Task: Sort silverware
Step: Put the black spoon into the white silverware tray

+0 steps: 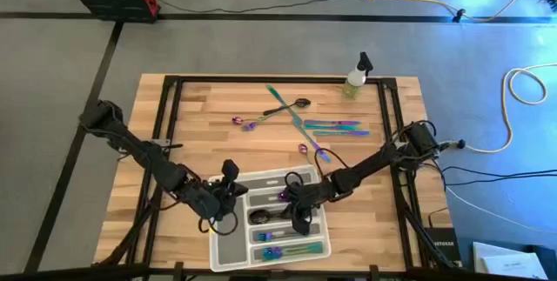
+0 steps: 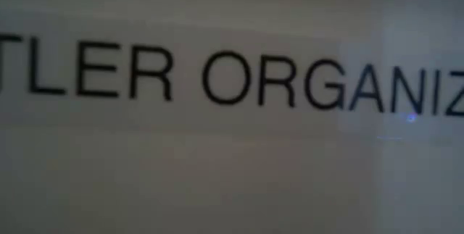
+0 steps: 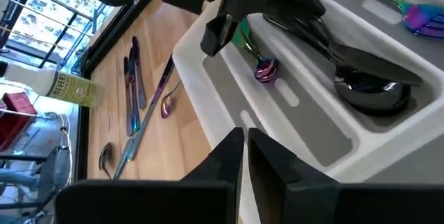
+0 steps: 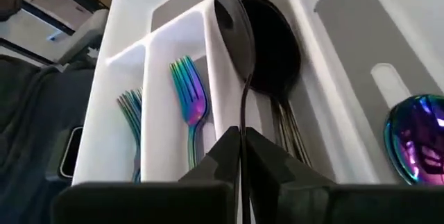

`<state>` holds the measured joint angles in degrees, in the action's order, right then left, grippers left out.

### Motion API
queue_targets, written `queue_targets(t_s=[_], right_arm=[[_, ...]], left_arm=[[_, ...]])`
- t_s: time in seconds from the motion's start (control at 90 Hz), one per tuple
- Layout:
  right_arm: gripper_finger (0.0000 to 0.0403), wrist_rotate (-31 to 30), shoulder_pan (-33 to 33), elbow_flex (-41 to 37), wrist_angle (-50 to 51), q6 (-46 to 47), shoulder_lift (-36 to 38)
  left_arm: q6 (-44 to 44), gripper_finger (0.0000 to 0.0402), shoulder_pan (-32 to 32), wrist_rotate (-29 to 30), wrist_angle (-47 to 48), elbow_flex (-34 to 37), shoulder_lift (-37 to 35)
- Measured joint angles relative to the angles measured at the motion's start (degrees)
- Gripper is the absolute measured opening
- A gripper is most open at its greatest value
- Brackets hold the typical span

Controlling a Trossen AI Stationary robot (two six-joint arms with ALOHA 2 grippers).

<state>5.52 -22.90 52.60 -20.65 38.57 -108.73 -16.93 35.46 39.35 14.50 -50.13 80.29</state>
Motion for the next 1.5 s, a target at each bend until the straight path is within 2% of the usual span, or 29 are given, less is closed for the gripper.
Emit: queue_targets(t_s=[0.3,0.7,0.933,1.211,1.344,1.5], right_arm=[[0.0007,-1.03,0.0,0.0,2.33,0.7,0.02],[0.0084,-4.16,0.0,0.0,2.08,0.19,0.02],[0.0103,-6.3,-1.4,2.15,3.46,-11.64,0.02],[0.0104,-16.88,-6.23,11.29,17.9,-33.14,0.04],[0.0104,-23.94,-6.85,13.33,22.14,-35.58,0.08],[0.0104,-23.91,-6.6,15.01,26.89,-35.56,-0.49]], left_arm=[[0.05,0.0007,0.02,0.0,0.02,0.0,0.0],[0.04,0.0007,0.02,0.0,0.02,0.0,0.0],[0.04,0.0007,0.02,0.0,0.04,0.0,0.0],[0.05,0.0007,0.02,0.0,0.08,0.0,0.0],[0.28,0.0007,0.02,0.0,0.09,0.0,0.0],[0.26,0.0007,0.02,0.0,0.09,0.0,0.0]])
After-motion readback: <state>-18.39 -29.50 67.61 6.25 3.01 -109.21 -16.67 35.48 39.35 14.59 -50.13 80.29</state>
